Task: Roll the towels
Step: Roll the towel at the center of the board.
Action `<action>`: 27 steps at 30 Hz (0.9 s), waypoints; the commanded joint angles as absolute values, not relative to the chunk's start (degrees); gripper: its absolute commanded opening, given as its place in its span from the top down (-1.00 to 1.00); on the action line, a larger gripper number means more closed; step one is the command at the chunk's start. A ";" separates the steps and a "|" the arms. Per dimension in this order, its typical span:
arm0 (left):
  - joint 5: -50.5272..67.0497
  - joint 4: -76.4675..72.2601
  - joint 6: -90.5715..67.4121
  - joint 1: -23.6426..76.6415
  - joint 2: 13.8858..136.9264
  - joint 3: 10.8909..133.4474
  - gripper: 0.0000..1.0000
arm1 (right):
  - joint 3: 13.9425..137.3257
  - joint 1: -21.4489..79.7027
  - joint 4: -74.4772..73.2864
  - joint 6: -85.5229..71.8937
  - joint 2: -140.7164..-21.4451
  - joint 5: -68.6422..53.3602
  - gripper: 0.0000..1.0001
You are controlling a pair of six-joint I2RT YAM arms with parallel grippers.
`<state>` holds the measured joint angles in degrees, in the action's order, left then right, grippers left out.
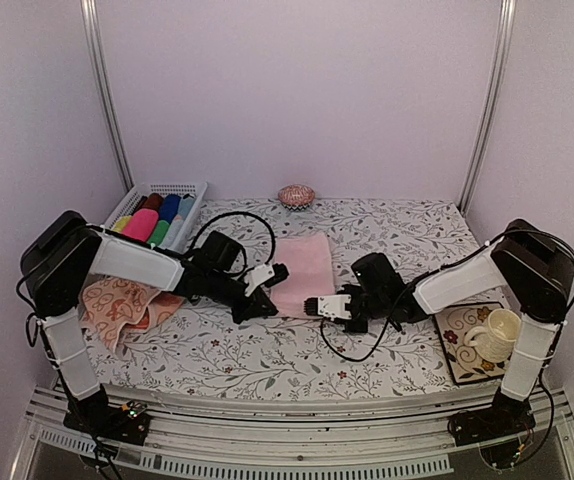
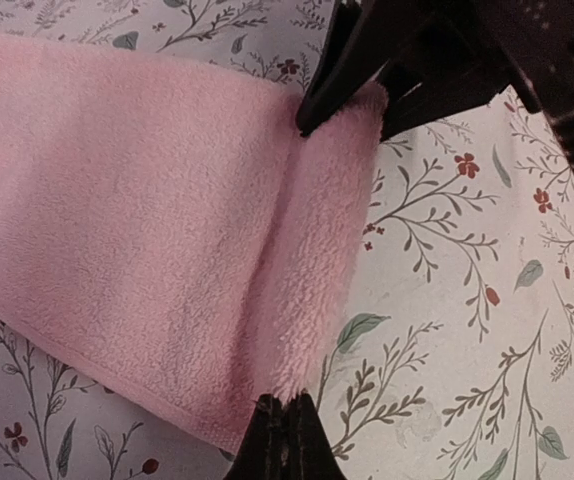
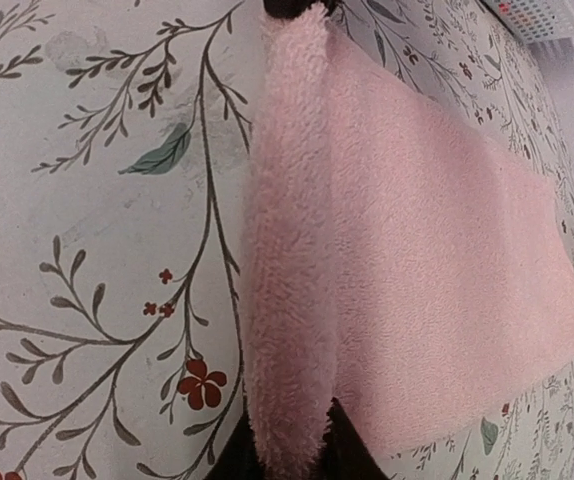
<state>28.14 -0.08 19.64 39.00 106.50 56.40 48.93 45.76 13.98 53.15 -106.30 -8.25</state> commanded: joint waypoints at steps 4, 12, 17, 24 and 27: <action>28.09 1.22 19.67 37.95 103.80 56.36 1.00 | 52.43 46.10 7.33 48.30 -106.40 -9.41 0.95; 24.85 1.13 17.64 38.10 96.39 51.69 -0.50 | 58.92 46.03 -6.61 39.71 -105.26 -16.57 0.96; 23.46 -0.29 17.65 39.23 92.57 49.32 -0.80 | 61.18 44.73 -12.69 34.92 -106.54 -21.28 0.96; 18.98 -1.36 21.29 42.59 95.88 50.32 -0.82 | 63.16 42.19 -15.72 28.95 -109.58 -27.68 0.96; 18.80 -2.11 22.44 43.21 97.80 50.92 -0.79 | 64.82 40.88 -17.79 27.27 -111.69 -29.23 0.96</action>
<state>20.38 -0.45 19.99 42.11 94.94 50.11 62.24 42.44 -13.26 31.62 -108.71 -24.40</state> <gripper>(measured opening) 0.903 0.039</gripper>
